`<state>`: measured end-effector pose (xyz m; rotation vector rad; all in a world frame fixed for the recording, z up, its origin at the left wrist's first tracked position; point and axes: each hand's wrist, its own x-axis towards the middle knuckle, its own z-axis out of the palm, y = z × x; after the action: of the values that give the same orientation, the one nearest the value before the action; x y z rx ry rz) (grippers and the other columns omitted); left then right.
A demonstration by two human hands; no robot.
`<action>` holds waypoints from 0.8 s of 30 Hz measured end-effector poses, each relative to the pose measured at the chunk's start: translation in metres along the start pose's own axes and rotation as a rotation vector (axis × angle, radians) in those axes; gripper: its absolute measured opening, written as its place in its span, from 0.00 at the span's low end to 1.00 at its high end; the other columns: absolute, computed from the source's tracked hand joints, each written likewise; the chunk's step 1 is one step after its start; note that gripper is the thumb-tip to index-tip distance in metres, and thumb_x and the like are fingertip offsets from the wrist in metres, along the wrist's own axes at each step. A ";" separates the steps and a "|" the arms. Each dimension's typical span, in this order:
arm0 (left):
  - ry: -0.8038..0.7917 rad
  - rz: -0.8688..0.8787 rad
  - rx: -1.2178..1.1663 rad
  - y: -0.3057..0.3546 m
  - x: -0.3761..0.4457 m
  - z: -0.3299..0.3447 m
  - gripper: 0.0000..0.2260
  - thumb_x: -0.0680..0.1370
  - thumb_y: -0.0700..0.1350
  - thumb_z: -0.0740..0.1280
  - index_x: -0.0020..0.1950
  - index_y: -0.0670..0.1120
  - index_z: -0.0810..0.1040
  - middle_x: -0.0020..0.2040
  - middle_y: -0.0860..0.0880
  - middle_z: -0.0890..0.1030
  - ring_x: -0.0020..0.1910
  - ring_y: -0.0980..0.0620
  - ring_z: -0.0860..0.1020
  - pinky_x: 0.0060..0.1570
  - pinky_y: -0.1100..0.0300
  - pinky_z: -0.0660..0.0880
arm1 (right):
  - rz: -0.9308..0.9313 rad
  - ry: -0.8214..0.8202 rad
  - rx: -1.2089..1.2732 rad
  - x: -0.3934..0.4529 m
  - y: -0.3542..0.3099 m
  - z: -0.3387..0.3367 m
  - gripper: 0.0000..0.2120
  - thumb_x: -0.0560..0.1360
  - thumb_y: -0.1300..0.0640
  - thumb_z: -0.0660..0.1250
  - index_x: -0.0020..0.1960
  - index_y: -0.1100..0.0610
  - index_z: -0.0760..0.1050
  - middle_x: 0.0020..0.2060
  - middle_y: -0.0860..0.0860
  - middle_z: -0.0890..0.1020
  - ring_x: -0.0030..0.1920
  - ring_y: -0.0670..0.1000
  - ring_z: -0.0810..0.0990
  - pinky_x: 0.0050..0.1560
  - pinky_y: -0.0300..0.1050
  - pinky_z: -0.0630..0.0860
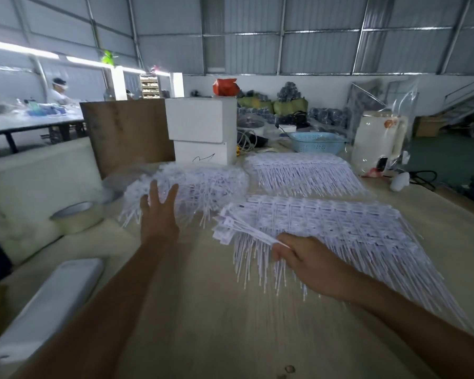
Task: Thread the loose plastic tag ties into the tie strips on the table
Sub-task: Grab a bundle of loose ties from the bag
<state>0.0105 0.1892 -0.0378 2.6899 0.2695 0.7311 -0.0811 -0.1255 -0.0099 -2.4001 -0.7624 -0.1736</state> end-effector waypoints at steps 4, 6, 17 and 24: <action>0.191 0.061 0.315 -0.014 0.035 -0.019 0.37 0.74 0.34 0.71 0.79 0.52 0.61 0.81 0.40 0.51 0.74 0.34 0.61 0.64 0.41 0.71 | -0.011 -0.004 0.011 0.023 -0.017 0.021 0.14 0.84 0.59 0.57 0.42 0.50 0.74 0.28 0.46 0.72 0.25 0.42 0.71 0.28 0.36 0.62; 0.205 0.065 0.426 -0.020 0.055 -0.035 0.27 0.75 0.39 0.72 0.73 0.49 0.70 0.78 0.38 0.58 0.71 0.33 0.64 0.64 0.40 0.69 | 0.005 -0.008 0.018 0.036 -0.022 0.028 0.14 0.84 0.58 0.56 0.43 0.51 0.75 0.28 0.46 0.72 0.26 0.41 0.72 0.29 0.35 0.64; 0.476 0.176 0.074 -0.011 0.107 -0.073 0.13 0.83 0.50 0.62 0.49 0.47 0.84 0.40 0.47 0.81 0.44 0.44 0.75 0.57 0.46 0.68 | 0.269 0.008 0.340 0.144 -0.068 0.089 0.15 0.83 0.59 0.55 0.45 0.59 0.79 0.28 0.48 0.72 0.18 0.41 0.68 0.21 0.34 0.63; 0.423 0.257 -0.083 -0.001 0.112 -0.090 0.09 0.83 0.44 0.60 0.49 0.45 0.79 0.40 0.48 0.82 0.34 0.49 0.76 0.32 0.59 0.67 | 0.614 0.159 0.838 0.294 -0.094 0.113 0.10 0.80 0.68 0.55 0.58 0.63 0.72 0.36 0.55 0.70 0.28 0.50 0.63 0.21 0.36 0.60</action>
<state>0.0589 0.2446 0.0861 2.4930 -0.0105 1.3578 0.1028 0.1437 0.0331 -1.6738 0.0299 0.1771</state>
